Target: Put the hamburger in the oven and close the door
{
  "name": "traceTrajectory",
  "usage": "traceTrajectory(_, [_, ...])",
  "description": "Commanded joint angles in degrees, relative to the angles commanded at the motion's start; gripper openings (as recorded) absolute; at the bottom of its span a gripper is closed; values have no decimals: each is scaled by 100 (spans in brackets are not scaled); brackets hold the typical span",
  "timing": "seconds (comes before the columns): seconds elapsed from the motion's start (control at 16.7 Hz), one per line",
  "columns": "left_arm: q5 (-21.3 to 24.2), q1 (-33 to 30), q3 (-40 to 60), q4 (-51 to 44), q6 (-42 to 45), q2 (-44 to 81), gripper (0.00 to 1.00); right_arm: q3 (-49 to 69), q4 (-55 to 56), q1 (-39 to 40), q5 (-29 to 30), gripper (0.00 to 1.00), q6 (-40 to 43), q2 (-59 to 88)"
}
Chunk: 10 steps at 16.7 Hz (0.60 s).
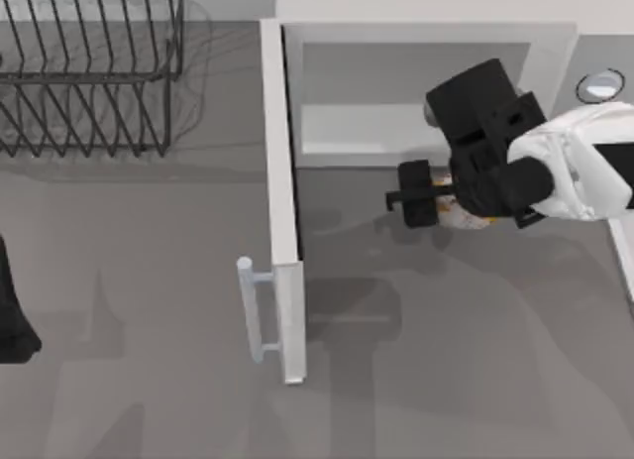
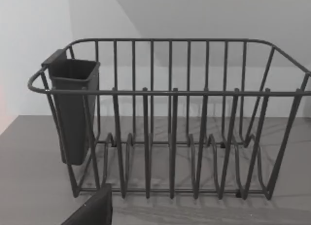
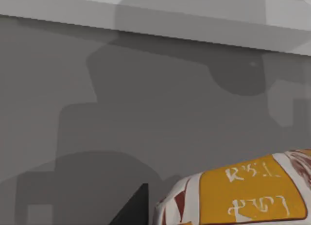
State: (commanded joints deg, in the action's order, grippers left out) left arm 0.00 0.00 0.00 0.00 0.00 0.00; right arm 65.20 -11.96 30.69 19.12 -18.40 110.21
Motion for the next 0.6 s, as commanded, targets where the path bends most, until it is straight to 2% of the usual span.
traceTrajectory(0.36, [0,0,0,0,0,0,100,429,3191,310,1016,0,268,1420])
traceTrajectory(0.6, [0,0,0,0,0,0,100,634,4339,427,1442,0,341,1936])
